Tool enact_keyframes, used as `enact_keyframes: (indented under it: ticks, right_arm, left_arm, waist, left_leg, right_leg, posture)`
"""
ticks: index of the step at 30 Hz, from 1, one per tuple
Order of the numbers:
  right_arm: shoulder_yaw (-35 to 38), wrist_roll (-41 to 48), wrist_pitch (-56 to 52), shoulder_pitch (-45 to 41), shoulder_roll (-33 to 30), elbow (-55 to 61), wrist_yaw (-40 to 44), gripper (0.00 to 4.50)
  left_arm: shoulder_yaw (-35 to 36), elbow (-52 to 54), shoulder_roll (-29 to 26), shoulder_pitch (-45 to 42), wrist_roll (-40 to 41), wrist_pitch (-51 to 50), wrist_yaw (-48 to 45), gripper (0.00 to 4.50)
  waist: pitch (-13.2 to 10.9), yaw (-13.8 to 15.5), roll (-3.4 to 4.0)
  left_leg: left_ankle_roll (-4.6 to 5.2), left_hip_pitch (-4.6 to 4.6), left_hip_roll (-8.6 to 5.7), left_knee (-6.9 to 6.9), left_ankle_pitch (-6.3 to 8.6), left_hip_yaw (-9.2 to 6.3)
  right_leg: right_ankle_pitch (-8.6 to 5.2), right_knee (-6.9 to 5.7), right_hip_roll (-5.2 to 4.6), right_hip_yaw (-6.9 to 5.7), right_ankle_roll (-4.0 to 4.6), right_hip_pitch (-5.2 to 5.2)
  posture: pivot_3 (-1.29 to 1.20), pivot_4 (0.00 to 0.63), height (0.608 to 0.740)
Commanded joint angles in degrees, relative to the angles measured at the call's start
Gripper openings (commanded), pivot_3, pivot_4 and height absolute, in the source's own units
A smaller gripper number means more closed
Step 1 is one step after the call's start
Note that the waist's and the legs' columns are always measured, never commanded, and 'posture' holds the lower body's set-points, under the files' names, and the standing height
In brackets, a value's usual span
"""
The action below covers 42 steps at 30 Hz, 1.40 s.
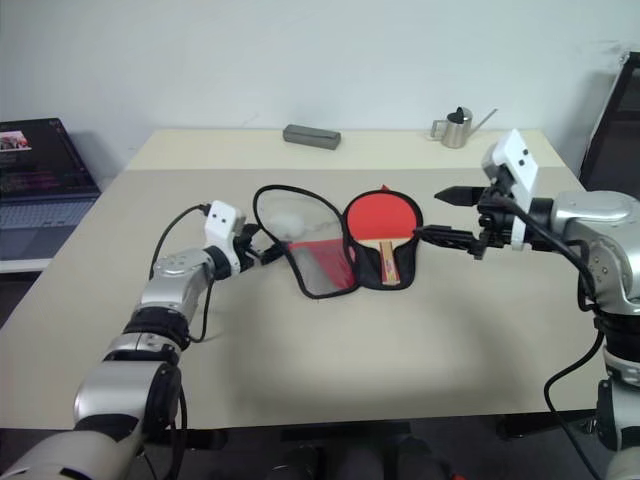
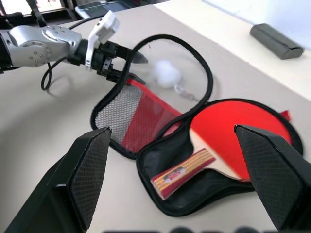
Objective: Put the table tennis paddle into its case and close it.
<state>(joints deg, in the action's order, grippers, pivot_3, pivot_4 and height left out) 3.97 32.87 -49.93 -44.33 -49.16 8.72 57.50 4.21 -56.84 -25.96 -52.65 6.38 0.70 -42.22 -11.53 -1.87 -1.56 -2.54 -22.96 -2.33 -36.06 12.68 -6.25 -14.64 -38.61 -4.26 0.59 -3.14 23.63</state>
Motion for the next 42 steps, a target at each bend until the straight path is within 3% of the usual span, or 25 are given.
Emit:
enact_keyframes:
  ticks: [1, 11, 20, 24, 30, 38, 42]
  right_arm:
    - [2.7, 1.43, 0.89, -0.63, -1.13, 1.93, 0.31, 4.44]
    - [3.8, 2.44, -0.37, 1.01, -0.88, 3.87, -1.31, 4.44]
    - [6.58, 4.25, -3.61, 3.5, -1.45, 5.69, -5.23, 4.44]
    - [6.98, 5.15, -6.39, 3.94, 0.28, 4.72, -9.0, 4.44]
    - [6.53, 6.61, -10.74, 4.42, 5.21, 1.91, -14.22, 4.44]
    - [6.24, 5.6, -11.9, 1.3, 12.15, -4.18, -20.68, 4.44]
    - [3.13, 0.31, -7.03, -2.1, 16.38, -13.55, -24.2, 4.44]
  left_arm:
    - [-0.11, 0.02, 1.58, -5.32, 0.11, 2.29, -1.43, 4.5]
    - [-2.61, -7.93, 12.47, -12.94, -2.14, 5.21, -1.83, 4.5]
    - [-2.72, -12.58, 16.95, -13.72, -3.96, 6.68, 0.59, 4.5]
    - [-1.61, -11.72, 15.56, -13.92, -3.01, 7.33, -1.15, 4.5]
    - [0.99, -1.24, 10.29, -9.13, 4.09, 1.69, -19.28, 4.5]
    - [2.89, 22.26, 1.5, 1.9, 12.11, -14.69, -25.64, 4.5]
    - [4.94, 36.38, -4.34, 8.8, 16.4, -22.74, -25.51, 4.5]
  waist:
    - [-0.02, 0.06, -0.03]
    - [-0.03, 0.12, -0.06]
    - [-0.06, -0.05, -0.1]
    - [-0.06, -0.05, -0.1]
    - [-0.06, -0.38, -0.08]
    - [-0.06, -0.89, -0.08]
    - [-0.05, -1.35, -0.1]
  left_leg:
    - [0.0, 0.0, 0.0, -0.01, 0.0, 0.0]
    - [0.0, -0.03, -0.04, -0.02, 0.0, 0.0]
    - [0.0, 0.0, -0.03, -0.03, 0.0, 0.01]
    - [0.0, 0.0, -0.04, -0.04, 0.0, 0.01]
    - [-0.01, 0.03, -0.01, -0.02, -0.01, 0.03]
    - [-0.01, 0.03, -0.01, -0.04, -0.01, -0.02]
    - [-0.01, 0.06, 0.01, -0.04, -0.01, 0.0]
  right_leg:
    - [0.0, 0.0, 0.0, 0.0, 0.0, -0.01]
    - [0.01, 0.05, -0.04, -0.03, -0.03, -0.04]
    - [0.02, 0.01, -0.03, 0.0, -0.04, -0.04]
    - [0.03, 0.02, -0.03, 0.0, -0.05, -0.06]
    - [0.03, -0.02, -0.02, 0.02, -0.04, -0.06]
    - [0.03, -0.05, -0.02, 0.03, -0.03, -0.06]
    - [0.03, -0.07, -0.01, 0.07, -0.03, -0.05]
  posture:
    - [0.0, 0.15, 0.74]
    - [0.0, 0.15, 0.74]
    - [0.0, 0.15, 0.74]
    - [0.0, 0.15, 0.74]
    - [0.0, 0.15, 0.74]
    - [0.0, 0.15, 0.74]
    - [0.0, 0.15, 0.74]
